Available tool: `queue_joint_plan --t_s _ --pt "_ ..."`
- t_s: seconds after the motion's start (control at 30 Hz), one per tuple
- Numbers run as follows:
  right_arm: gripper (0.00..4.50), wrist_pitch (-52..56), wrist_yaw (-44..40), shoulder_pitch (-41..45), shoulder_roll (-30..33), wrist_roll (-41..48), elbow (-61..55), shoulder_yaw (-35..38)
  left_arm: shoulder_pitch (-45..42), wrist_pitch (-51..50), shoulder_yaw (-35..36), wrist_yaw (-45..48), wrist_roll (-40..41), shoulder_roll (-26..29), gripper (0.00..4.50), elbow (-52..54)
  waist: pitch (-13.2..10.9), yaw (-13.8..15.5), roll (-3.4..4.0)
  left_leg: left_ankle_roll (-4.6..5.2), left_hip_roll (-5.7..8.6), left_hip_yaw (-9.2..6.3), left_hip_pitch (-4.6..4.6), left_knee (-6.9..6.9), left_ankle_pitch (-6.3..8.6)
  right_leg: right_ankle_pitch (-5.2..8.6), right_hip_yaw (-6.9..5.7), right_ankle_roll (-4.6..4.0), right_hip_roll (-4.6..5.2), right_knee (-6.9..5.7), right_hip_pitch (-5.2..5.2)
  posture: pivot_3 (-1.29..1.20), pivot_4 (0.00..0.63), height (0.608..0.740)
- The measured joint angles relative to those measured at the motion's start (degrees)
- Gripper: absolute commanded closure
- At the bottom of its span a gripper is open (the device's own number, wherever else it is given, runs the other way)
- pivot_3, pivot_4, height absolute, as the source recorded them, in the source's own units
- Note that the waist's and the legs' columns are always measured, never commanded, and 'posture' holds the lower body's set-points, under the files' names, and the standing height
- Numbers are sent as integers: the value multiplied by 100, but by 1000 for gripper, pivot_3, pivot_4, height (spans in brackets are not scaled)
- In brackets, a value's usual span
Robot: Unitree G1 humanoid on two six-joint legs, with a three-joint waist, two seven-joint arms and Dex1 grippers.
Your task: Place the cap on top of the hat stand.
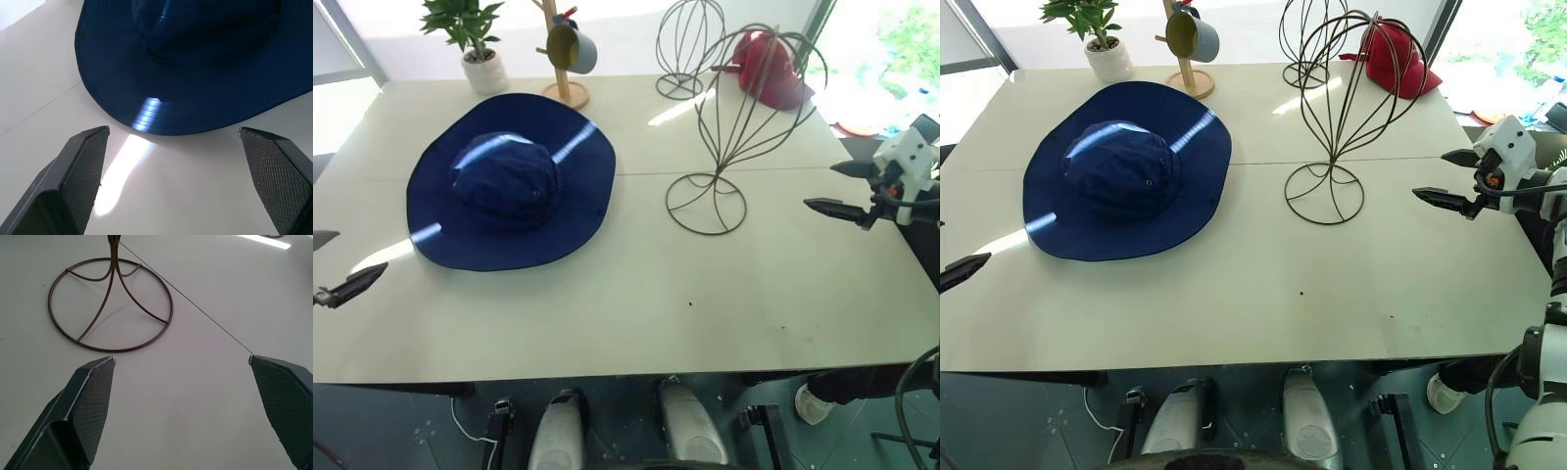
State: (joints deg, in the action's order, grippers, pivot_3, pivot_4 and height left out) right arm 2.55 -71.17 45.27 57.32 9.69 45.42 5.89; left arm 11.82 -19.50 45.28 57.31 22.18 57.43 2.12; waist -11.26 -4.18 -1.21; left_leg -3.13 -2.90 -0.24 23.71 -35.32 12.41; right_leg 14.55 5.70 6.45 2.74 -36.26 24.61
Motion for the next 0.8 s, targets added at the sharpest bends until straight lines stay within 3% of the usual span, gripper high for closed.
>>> queue_joint_plan --t_s 0.3,0.53,0.7,0.8 --pt "0 495 -397 43 70 133 -504 5 -597 284 -631 342 -15 300 80 230 0 9 2 -2 0 -1 -2 -18 -1 -1 2 1 -1 -16 -4 0 150 739" --pt "0 1890 -1137 -1262 692 1178 -3243 450 -795 1551 -1571 926 -532 691 80 657 -1 22 8 -2 -1 -3 -4 -13 -1 1 3 2 -3 -17 -6 0 150 739" --pt "0 3091 -1180 -2604 890 2138 -5471 1090 -965 3024 -2310 1112 -1286 846 80 431 -1 24 10 -2 -2 -1 -17 -21 -1 1 7 2 -5 -30 -9 0 150 739" --pt "0 3570 -962 -2913 908 2559 -6354 1467 -987 3867 -2750 1045 -1819 860 80 61 0 17 9 -2 -2 -1 -21 -38 -1 1 11 0 -5 -40 -14 0 150 739"
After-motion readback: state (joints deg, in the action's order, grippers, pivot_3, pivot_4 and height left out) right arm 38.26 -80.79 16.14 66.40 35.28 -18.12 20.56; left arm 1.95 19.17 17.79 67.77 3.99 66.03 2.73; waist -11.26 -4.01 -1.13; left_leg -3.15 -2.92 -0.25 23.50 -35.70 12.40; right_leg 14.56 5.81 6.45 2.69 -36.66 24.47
